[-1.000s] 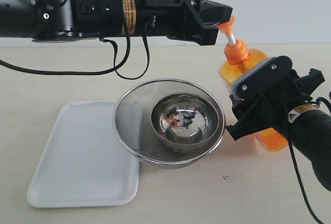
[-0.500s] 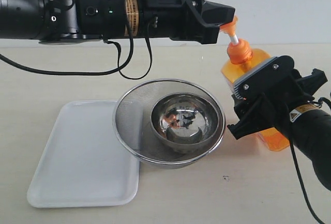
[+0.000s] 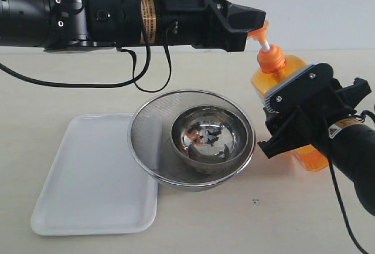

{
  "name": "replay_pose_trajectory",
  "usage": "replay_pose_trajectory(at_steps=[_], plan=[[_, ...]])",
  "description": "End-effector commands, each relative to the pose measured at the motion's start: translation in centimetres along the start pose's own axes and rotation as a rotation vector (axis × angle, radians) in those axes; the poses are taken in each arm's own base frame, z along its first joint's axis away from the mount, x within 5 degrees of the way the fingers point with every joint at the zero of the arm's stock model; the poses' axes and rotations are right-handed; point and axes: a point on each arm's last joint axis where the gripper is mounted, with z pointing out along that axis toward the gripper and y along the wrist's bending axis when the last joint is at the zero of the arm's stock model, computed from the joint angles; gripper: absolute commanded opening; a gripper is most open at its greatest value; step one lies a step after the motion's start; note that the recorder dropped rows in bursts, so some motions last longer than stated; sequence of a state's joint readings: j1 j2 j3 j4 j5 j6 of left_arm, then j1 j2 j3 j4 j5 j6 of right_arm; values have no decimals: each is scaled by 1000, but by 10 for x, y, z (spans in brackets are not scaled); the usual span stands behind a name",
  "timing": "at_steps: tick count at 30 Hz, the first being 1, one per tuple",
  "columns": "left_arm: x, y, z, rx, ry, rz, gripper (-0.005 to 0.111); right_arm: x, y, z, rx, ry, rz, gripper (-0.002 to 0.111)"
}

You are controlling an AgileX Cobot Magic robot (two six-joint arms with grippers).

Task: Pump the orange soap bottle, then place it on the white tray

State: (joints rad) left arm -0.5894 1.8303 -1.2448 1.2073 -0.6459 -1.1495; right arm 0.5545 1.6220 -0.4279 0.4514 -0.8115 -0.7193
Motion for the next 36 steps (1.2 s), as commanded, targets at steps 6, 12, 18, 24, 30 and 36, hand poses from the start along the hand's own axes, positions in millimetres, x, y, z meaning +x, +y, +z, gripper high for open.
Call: replay_pose_trajectory(at_steps=[6, 12, 18, 24, 30, 36], plan=[[33, 1, 9, -4, 133, 26, 5, -4, 2, -1, -20, -35, -6, 0], [17, -3, 1, -9, 94, 56, 5, -4, 1, -1, -19, -34, -1, 0], [-22, -18, -22, -21, 4, 117, 5, -4, 1, -1, -10, -27, 12, 0], [-64, -37, -54, -48, -98, 176, 5, -3, 0, -1, -1, -21, 32, 0], [-93, -55, -93, -146, -159, 237, 5, -3, -1, -1, 6, -17, 73, 0], [-95, -73, -132, -202, -191, 255, 5, -3, -2, -1, 21, -16, 152, 0]])
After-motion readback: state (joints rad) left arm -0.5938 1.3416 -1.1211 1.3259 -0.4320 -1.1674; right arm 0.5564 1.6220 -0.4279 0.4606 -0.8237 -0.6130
